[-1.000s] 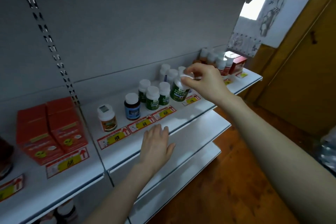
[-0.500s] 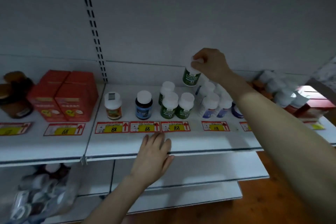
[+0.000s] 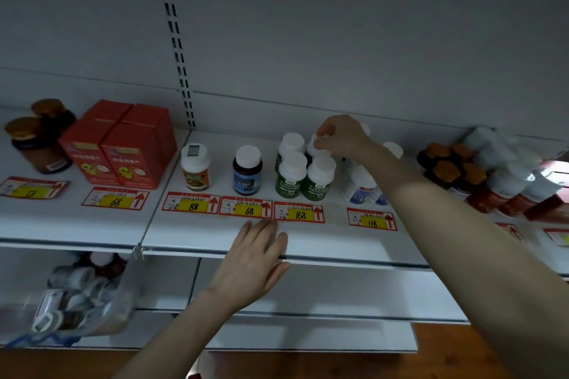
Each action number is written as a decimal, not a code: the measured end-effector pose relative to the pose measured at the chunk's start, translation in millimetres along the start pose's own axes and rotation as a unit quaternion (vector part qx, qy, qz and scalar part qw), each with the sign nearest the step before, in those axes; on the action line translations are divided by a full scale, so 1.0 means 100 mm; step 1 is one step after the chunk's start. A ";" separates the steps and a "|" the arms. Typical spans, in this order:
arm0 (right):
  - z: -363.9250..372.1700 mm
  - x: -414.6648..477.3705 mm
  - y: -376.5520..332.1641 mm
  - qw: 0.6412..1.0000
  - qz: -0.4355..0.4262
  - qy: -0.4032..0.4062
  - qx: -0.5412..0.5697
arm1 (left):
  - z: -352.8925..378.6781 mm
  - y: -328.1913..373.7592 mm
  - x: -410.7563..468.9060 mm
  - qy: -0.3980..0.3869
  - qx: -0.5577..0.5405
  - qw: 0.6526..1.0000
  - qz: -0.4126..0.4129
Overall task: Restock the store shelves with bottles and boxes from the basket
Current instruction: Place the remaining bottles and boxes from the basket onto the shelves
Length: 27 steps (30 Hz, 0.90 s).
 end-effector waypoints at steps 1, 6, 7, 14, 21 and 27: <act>0.02 0.01 0.00 1.000 0.002 0.000 0.001 | 0.00 0.00 0.00 0.000 0.001 1.000 -0.001; 0.06 0.03 0.00 1.000 0.001 0.008 -0.005 | 0.00 0.01 0.00 -0.003 0.003 1.000 -0.002; 0.06 0.02 0.00 1.000 0.000 0.007 -0.007 | 0.00 0.00 0.00 -0.004 0.003 1.000 -0.003; 0.07 -0.01 -0.02 1.000 -0.010 0.002 -0.011 | -0.01 0.01 0.00 -0.009 0.004 1.000 -0.005; 0.04 -0.09 -0.06 0.997 -0.044 0.051 -0.022 | -0.14 0.05 0.02 -0.004 0.005 1.000 -0.008; 0.12 -0.62 -0.48 0.979 -0.171 0.108 0.036 | -0.46 0.14 -0.13 0.047 -0.019 0.998 -0.030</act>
Point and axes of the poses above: each hand's wrist, its own x-axis towards the middle knuckle, its own z-axis out of the palm, y = z × x, the point moved 3 cm from there along x, towards the middle knuckle, and after that the axes turned 11 degrees about z, right-handed, at the moved point
